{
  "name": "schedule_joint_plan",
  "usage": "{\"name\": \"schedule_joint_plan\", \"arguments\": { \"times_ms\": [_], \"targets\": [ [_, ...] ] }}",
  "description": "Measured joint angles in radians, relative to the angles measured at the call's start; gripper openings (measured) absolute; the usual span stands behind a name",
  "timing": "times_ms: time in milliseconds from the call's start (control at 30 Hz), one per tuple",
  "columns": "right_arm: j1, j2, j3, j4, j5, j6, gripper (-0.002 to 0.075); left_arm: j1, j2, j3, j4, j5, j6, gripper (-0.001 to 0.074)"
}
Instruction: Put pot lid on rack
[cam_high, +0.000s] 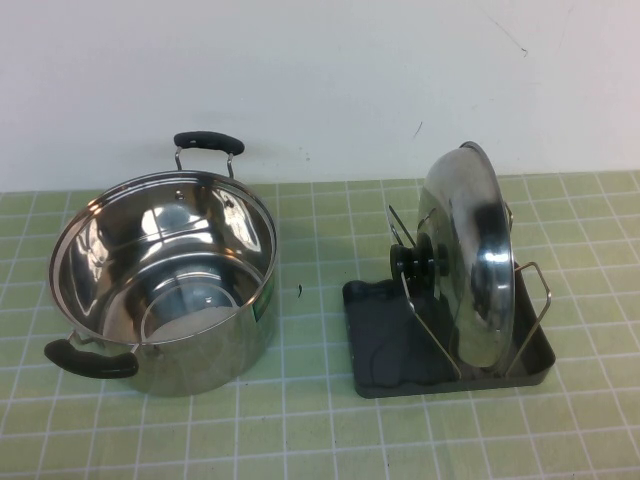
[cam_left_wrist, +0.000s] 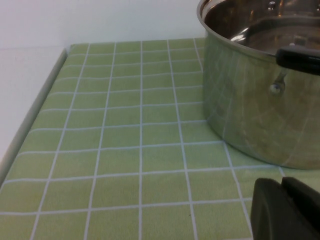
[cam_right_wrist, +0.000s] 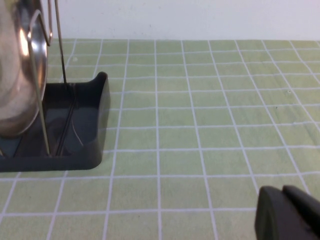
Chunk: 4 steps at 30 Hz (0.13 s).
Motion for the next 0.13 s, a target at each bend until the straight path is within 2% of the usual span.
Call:
{"name": "schedule_joint_plan", "arguments": {
  "times_ms": [133],
  "targets": [
    [0.000,0.000,0.000,0.000,0.000,0.000,-0.0001,0.000,0.000,0.000,0.000,0.000,0.000,-0.0002]
  ]
}}
